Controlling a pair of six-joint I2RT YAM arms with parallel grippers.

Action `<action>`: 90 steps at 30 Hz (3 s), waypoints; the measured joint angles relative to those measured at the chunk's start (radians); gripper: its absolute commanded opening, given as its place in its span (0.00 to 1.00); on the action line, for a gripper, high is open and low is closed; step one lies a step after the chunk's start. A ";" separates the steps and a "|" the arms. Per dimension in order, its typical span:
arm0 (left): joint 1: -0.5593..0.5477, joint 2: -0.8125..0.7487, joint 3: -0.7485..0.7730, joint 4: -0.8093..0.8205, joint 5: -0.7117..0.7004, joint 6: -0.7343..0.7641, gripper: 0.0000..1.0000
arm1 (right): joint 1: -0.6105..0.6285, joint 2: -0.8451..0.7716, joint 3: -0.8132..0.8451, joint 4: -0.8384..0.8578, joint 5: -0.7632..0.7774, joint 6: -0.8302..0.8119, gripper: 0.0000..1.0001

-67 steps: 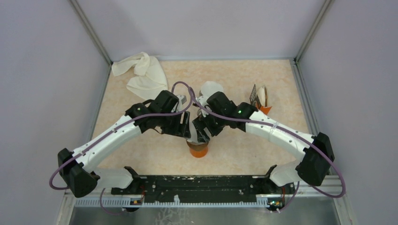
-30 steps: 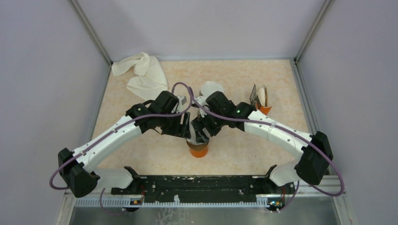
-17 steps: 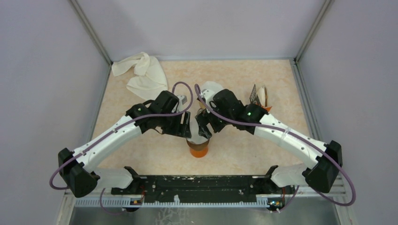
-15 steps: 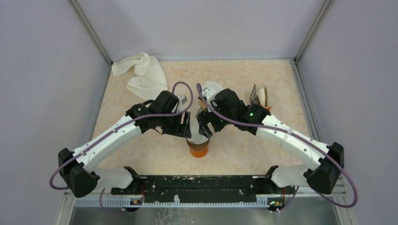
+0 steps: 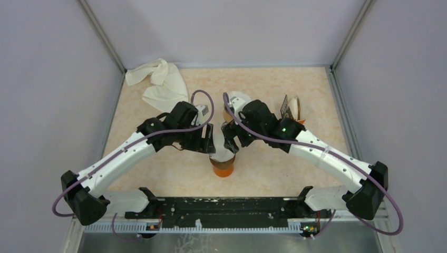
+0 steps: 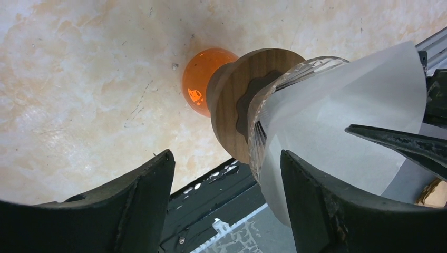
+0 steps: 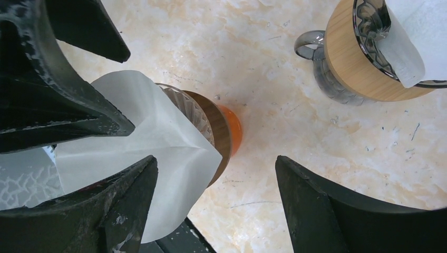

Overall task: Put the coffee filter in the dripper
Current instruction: Place the coffee filter in the coffee dripper, then reset both arms

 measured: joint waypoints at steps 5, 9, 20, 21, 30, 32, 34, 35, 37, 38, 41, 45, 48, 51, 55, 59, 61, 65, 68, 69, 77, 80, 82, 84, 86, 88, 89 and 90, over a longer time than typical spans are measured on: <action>0.000 -0.021 0.000 0.008 -0.004 -0.003 0.81 | 0.000 0.000 0.000 0.000 0.004 0.004 0.83; 0.000 -0.025 0.000 0.019 -0.004 -0.005 0.82 | 0.000 -0.001 0.000 0.000 0.008 0.006 0.83; 0.008 -0.089 0.006 0.073 -0.024 -0.009 0.92 | -0.045 -0.058 0.000 0.012 0.012 0.014 0.85; 0.011 -0.099 0.010 0.084 -0.032 -0.008 0.94 | -0.058 -0.071 0.000 0.016 0.016 0.014 0.85; 0.132 -0.163 0.014 0.200 -0.072 -0.004 0.99 | -0.210 -0.183 0.000 0.051 0.104 0.018 0.89; 0.201 -0.172 0.014 0.229 -0.057 0.000 0.99 | -0.255 -0.203 0.000 0.059 0.129 0.023 0.91; 0.278 -0.182 0.012 0.259 -0.041 0.005 0.99 | -0.304 -0.224 0.000 0.060 0.160 0.029 0.93; 0.314 -0.187 0.009 0.275 -0.035 0.009 0.99 | -0.331 -0.237 -0.006 0.065 0.183 0.032 0.94; 0.375 -0.197 0.000 0.304 -0.030 0.014 0.99 | -0.366 -0.259 -0.019 0.064 0.224 0.034 0.96; 0.393 -0.201 -0.005 0.314 -0.029 0.016 0.99 | -0.381 -0.274 -0.027 0.064 0.252 0.038 0.97; 0.451 -0.217 -0.024 0.345 -0.018 0.021 0.99 | -0.405 -0.327 -0.059 0.065 0.346 0.042 0.99; 0.513 -0.245 -0.048 0.386 -0.016 0.037 0.99 | -0.409 -0.413 -0.103 0.081 0.499 0.039 0.99; 0.532 -0.290 -0.082 0.433 -0.039 0.058 0.99 | -0.411 -0.497 -0.150 0.116 0.611 0.020 0.99; 0.533 -0.371 -0.137 0.500 -0.086 0.091 1.00 | -0.412 -0.586 -0.206 0.167 0.696 -0.010 0.99; 0.533 -0.474 -0.211 0.599 -0.160 0.149 1.00 | -0.413 -0.691 -0.290 0.261 0.779 -0.056 0.99; 0.533 -0.554 -0.298 0.702 -0.235 0.198 1.00 | -0.412 -0.742 -0.370 0.346 0.831 -0.088 0.99; 0.533 -0.590 -0.346 0.739 -0.271 0.215 1.00 | -0.412 -0.745 -0.396 0.372 0.845 -0.102 0.99; 0.533 -0.626 -0.400 0.773 -0.319 0.231 1.00 | -0.412 -0.749 -0.433 0.413 0.862 -0.121 0.99; 0.533 -0.646 -0.420 0.791 -0.335 0.230 1.00 | -0.413 -0.767 -0.458 0.442 0.869 -0.132 0.99; 0.533 -0.656 -0.428 0.795 -0.338 0.231 1.00 | -0.412 -0.772 -0.465 0.453 0.871 -0.137 0.99; 0.544 -0.692 -0.451 0.824 -0.346 0.237 1.00 | -0.412 -0.803 -0.504 0.510 0.881 -0.148 0.99; 0.549 -0.692 -0.453 0.826 -0.346 0.238 1.00 | -0.413 -0.803 -0.512 0.518 0.881 -0.148 0.99; 0.551 -0.696 -0.457 0.831 -0.346 0.242 1.00 | -0.413 -0.803 -0.516 0.524 0.882 -0.147 0.99; 0.554 -0.703 -0.463 0.831 -0.346 0.245 1.00 | -0.413 -0.803 -0.517 0.525 0.880 -0.148 0.99; 0.557 -0.708 -0.467 0.832 -0.345 0.246 1.00 | -0.413 -0.803 -0.517 0.531 0.880 -0.148 0.99; 0.559 -0.710 -0.468 0.832 -0.345 0.246 1.00 | -0.413 -0.803 -0.517 0.532 0.880 -0.147 0.99; 0.559 -0.711 -0.468 0.832 -0.345 0.246 1.00 | -0.413 -0.803 -0.517 0.532 0.880 -0.148 0.99; 0.559 -0.712 -0.468 0.832 -0.345 0.246 1.00 | -0.413 -0.803 -0.517 0.533 0.880 -0.148 0.99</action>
